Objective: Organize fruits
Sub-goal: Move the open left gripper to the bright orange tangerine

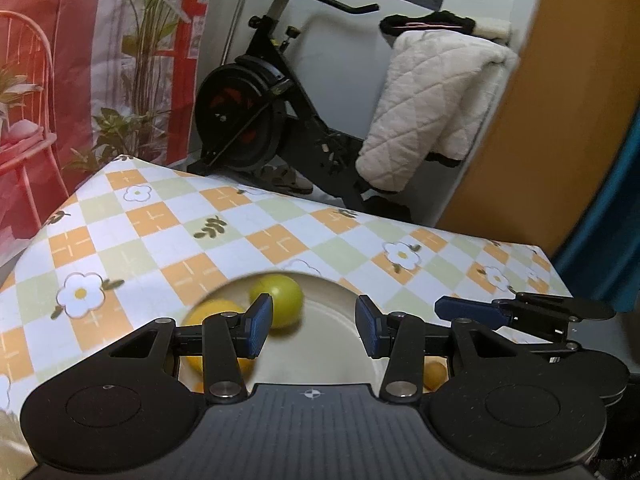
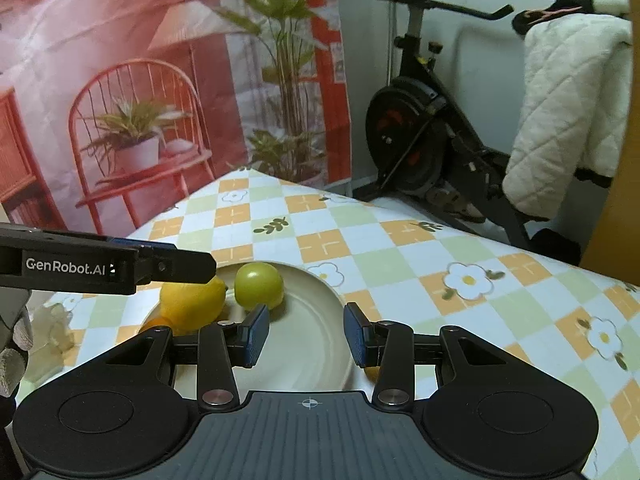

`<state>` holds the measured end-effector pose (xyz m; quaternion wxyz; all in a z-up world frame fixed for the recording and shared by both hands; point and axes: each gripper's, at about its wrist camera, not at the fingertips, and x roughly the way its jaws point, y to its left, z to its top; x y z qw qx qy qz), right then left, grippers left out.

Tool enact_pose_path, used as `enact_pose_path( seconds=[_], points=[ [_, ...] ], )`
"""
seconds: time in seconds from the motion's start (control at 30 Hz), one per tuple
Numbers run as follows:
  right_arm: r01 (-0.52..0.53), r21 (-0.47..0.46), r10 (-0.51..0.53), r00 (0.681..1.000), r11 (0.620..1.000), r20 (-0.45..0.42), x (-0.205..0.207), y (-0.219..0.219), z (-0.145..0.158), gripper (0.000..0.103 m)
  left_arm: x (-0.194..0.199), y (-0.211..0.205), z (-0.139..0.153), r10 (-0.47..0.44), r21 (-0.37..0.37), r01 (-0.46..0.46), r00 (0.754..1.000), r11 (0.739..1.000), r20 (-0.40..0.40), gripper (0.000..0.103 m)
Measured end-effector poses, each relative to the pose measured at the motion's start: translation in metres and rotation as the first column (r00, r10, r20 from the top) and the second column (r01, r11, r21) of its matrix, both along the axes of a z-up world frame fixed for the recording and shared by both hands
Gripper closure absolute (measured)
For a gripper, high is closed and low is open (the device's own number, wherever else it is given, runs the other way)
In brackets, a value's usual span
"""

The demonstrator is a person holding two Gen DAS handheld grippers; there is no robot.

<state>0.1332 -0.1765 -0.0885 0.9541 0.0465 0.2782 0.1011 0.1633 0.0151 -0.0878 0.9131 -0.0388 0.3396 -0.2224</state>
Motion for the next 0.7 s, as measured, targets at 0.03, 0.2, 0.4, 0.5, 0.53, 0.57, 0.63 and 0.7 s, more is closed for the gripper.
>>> enact_pose_path(
  seconds=[0.03,0.2,0.4,0.5,0.53,0.57,0.63,0.7],
  points=[
    [0.000,0.000,0.000,1.000,1.000,0.007,-0.006,-0.001,0.000,0.065,-0.005,-0.001,0.000,-0.003,0.000,0.003,1.000,1.000,0.002,0.055],
    [0.007,0.018,-0.008,0.999,1.000,0.034,-0.040,-0.005,-0.004,0.065,-0.030,-0.003,-0.007,-0.011,-0.016,0.011,1.000,1.000,-0.013,0.055],
    [-0.018,0.002,0.018,0.999,1.000,0.035,-0.073,0.007,-0.017,0.066,-0.051,0.001,-0.019,-0.010,-0.040,0.007,0.997,0.999,-0.073,0.056],
    [-0.029,-0.002,0.029,0.999,1.000,0.029,-0.084,0.015,-0.022,0.066,-0.060,0.004,-0.022,-0.012,-0.029,0.010,0.997,1.000,-0.075,0.056],
    [-0.029,-0.003,0.029,0.999,1.000,0.028,-0.088,0.017,-0.024,0.066,-0.063,0.004,-0.022,-0.016,-0.022,0.014,0.997,1.000,-0.072,0.056],
    [-0.028,-0.001,0.028,0.999,1.000,0.025,-0.091,0.018,-0.026,0.066,-0.066,0.004,-0.022,-0.020,-0.015,0.019,0.997,1.000,-0.069,0.056],
    [-0.029,0.003,0.029,0.999,1.000,0.018,-0.096,0.021,-0.029,0.066,-0.071,0.005,-0.025,-0.030,-0.004,0.030,0.997,1.000,-0.067,0.056],
    [-0.030,0.006,0.030,1.000,1.000,0.009,-0.100,0.022,-0.034,0.066,-0.074,0.005,-0.028,-0.039,-0.003,0.039,0.996,0.999,-0.076,0.056]
  ],
)
